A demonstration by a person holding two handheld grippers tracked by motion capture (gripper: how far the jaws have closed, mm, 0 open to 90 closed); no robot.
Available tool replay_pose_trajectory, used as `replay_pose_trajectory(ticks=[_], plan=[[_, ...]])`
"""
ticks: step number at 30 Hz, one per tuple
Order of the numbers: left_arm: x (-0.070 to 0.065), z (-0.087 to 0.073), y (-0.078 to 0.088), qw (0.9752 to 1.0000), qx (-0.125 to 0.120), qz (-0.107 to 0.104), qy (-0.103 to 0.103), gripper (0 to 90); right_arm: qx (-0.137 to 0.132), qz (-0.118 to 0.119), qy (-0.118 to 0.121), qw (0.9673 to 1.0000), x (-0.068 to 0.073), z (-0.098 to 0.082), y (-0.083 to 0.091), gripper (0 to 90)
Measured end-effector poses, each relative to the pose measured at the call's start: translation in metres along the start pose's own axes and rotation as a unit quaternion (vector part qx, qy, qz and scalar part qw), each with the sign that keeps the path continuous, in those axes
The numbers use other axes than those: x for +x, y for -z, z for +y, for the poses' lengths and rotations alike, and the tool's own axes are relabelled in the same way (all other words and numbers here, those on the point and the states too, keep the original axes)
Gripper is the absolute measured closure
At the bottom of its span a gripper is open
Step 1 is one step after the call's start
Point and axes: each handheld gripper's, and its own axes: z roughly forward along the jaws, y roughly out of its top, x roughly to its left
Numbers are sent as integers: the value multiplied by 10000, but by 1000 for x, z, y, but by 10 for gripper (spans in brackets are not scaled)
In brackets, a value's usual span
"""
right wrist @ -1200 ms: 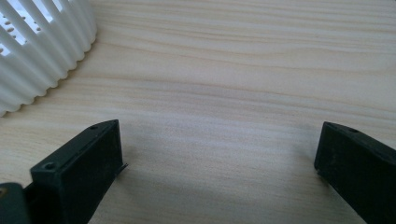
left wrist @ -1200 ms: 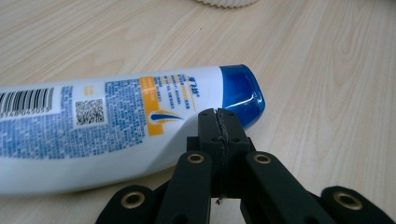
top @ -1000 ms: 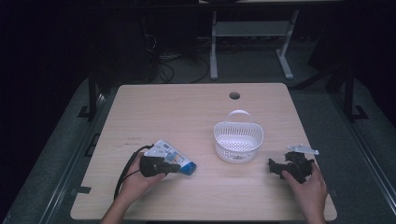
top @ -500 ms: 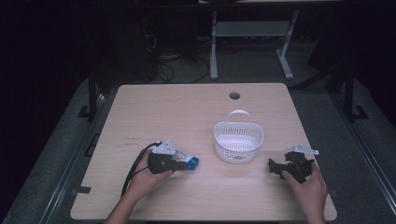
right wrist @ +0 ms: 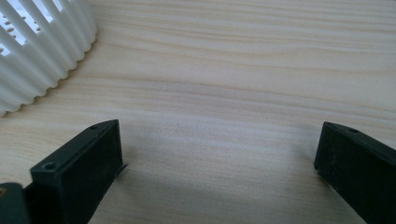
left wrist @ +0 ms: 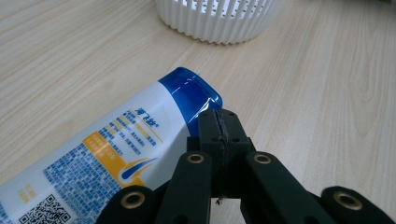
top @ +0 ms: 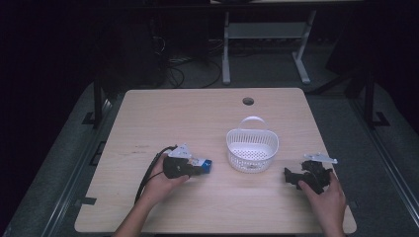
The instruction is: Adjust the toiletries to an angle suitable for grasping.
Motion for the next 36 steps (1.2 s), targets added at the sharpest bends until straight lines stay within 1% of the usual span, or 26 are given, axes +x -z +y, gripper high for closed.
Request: replay_pose_trajectory(ticks=[4, 8, 12, 17, 21, 25, 26, 28, 32, 34, 36], plan=[[-2, 2, 7, 10000, -45, 3, -35, 900, 1, 1, -1, 10000, 0, 0, 0, 5], [1, 5, 19, 9999, -160, 63, 11, 900, 0, 0, 0, 10000, 0, 0, 0, 5], [10, 8, 31, 9997, -193, 163, 12, 900, 2, 2, -3, 10000, 0, 0, 0, 5], [21, 11, 45, 9991, -295, 296, 88, 900, 0, 1, 0, 10000, 0, 0, 0, 5], [31, 15, 53, 9990, -273, 349, 89, 900, 2, 1, -2, 10000, 0, 0, 0, 5], [39, 20, 57, 9989, -200, 435, 28, 900, 2, 1, -1, 10000, 0, 0, 0, 5], [39, 20, 57, 9989, -200, 435, 28, 900, 2, 1, -1, 10000, 0, 0, 0, 5], [46, 23, 59, 9985, -196, 515, 22, 900, 0, 0, 2, 10000, 0, 0, 0, 4], [57, 27, 61, 9983, -133, 565, -3, 900, 1, 0, 1, 10000, 0, 0, 0, 5], [62, 28, 62, 9983, -142, 566, 16, 900, 2, 0, -1, 10000, 0, 0, 0, 5], [67, 28, 61, 9980, -145, 613, 50, 900, 2, 0, -2, 10000, 0, 0, 0, 4]])
